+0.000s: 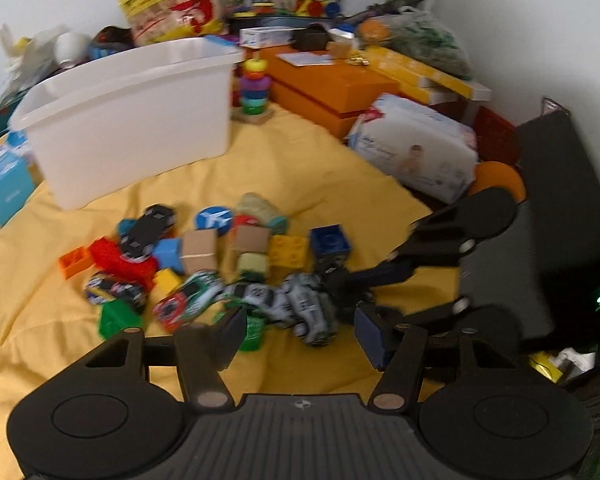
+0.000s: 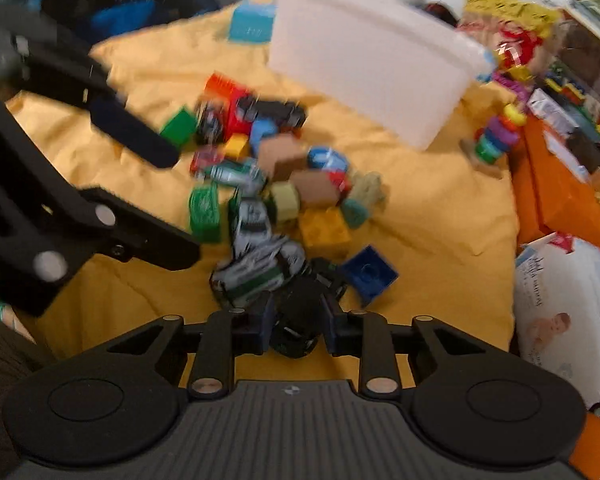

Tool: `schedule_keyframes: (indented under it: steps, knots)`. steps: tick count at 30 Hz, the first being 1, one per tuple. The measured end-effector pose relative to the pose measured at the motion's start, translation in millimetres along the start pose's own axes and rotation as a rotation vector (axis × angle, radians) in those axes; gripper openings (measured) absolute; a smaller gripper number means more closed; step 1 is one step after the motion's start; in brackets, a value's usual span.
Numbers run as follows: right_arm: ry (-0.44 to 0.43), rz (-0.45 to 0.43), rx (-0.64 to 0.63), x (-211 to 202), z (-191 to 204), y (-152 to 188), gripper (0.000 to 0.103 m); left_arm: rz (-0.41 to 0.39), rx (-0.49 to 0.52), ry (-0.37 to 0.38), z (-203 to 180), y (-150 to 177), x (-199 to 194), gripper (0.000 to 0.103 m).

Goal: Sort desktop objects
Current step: 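Grasp the white-and-green police car with the left tool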

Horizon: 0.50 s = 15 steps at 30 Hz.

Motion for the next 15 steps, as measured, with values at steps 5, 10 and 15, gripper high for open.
schedule_keyframes:
  steps: [5,10,15]
  knots:
    - [0.05,-0.004,0.004,2,-4,18,0.018,0.015,0.027,-0.001,-16,-3,17,0.064]
    - [0.046,-0.006,0.069,-7,-22,37,0.015,0.066,0.037,-0.027,-26,-2,46,0.056]
    - [0.037,-0.044,0.006,-11,-24,41,0.015,0.094,0.087,-0.118,-26,6,70,0.037]
Point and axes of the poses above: each gripper's, at about its wrist camera, not at the fingertips, and x roughly the way its jaws point, z to its left, y to its underside, the point moved 5 cm from there along x, roughly the way its jaws point, and after that the axes turned 10 degrees about -x, right-handed, at the moved point
